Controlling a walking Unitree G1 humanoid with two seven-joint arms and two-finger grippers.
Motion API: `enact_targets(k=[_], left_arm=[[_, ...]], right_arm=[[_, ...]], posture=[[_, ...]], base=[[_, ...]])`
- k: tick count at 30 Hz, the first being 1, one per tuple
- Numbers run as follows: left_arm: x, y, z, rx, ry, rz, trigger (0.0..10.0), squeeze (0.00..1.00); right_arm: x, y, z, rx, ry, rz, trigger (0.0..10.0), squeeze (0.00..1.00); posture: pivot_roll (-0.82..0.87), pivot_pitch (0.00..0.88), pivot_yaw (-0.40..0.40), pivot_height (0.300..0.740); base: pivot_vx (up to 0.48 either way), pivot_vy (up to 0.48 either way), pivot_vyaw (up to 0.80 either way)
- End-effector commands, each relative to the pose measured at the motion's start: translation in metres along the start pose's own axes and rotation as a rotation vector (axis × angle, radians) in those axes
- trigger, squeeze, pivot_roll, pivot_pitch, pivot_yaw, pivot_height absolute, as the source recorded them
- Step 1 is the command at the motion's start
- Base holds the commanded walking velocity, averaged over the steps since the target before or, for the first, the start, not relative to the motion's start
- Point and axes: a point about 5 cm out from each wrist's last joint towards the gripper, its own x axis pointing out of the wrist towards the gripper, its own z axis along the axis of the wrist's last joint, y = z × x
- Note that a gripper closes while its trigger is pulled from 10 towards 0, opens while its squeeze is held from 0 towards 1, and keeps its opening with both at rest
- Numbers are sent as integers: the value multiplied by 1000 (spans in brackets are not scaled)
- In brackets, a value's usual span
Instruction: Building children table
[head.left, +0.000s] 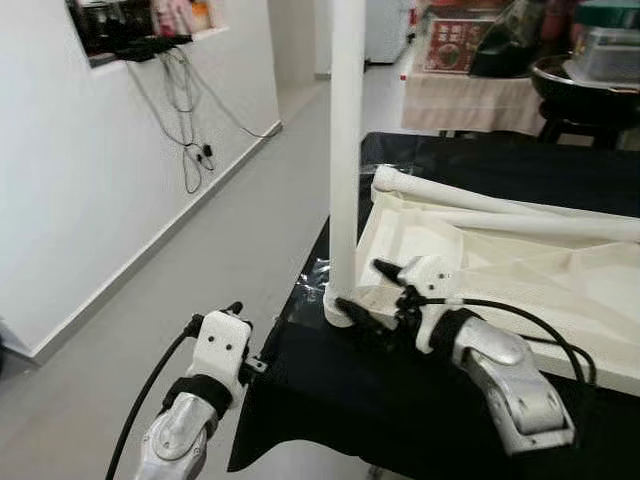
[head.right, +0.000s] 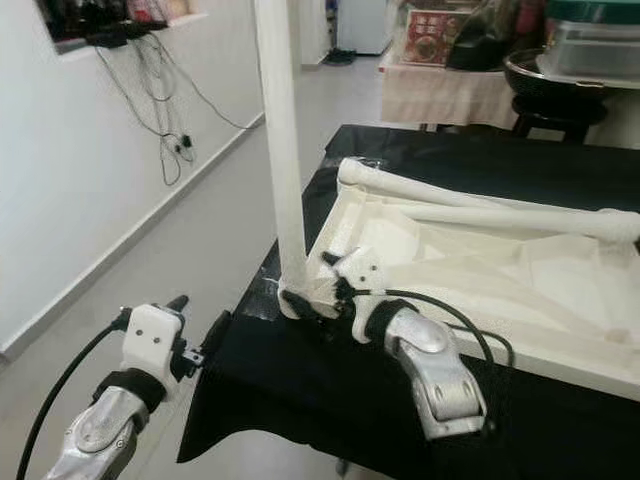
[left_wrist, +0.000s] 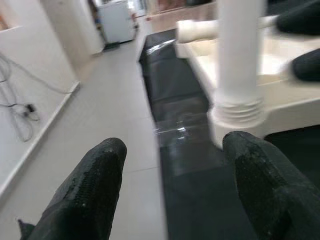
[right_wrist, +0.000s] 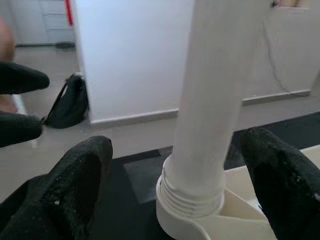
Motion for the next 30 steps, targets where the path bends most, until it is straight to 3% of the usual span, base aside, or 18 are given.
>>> enact_targets(k=[1, 3, 4, 5, 6, 14, 20, 21, 22, 23, 30], left_arm=[[-6, 0, 0, -12, 9, -29, 10000, 0], [-9, -1, 3, -33, 2, -46, 10000, 0], [-13, -2, 5, -47, -4, -60, 10000, 0], [-13, -2, 5, -47, -4, -60, 10000, 0], [-17, -3, 8, -53, -10, -76, 10000, 0], [-31, -6, 15, -47, -15, -137, 10000, 0], [-34, -7, 18, -55, -16, -159, 10000, 0], [-35, -7, 19, -50, -14, -165, 10000, 0], [-35, -7, 19, -50, -14, -165, 10000, 0], [-37, -7, 20, -46, -9, -171, 10000, 0], [-45, -9, 19, -48, 15, -184, 10000, 0]], right_arm=[[9, -4, 6, -2, -27, 22, 10000, 1000], [17, -11, 12, 0, -32, 17, 10000, 1000], [22, -16, 16, 16, -43, 29, 10000, 310], [22, -16, 16, 16, -43, 29, 10000, 310], [26, -16, 21, 40, -67, 67, 10000, 0], [47, -10, 40, 68, -124, 217, 10000, 0], [63, -7, 41, 69, -121, 282, 10000, 0], [65, -7, 38, 66, -109, 288, 3922, 0], [65, -7, 38, 66, -109, 288, 3922, 0], [67, -7, 36, 65, -97, 296, 0, 0], [55, -19, 19, 57, -27, 281, 0, 0]], posture=[[-15, 87, 21, 740], [-3, 100, 17, 740], [4, 109, 16, 740], [4, 109, 16, 740], [15, 122, 16, 740], [40, 159, 18, 740], [56, 173, 14, 740], [61, 176, 14, 740], [61, 176, 14, 740], [67, 183, 12, 740], [51, 205, 7, 740]], base=[[0, 0, 0], [0, 0, 0], [0, 0, 0], [0, 0, 0], [0, 0, 0], [0, 0, 0], [0, 0, 0], [0, 0, 0], [0, 0, 0], [0, 0, 0], [0, 0, 0]])
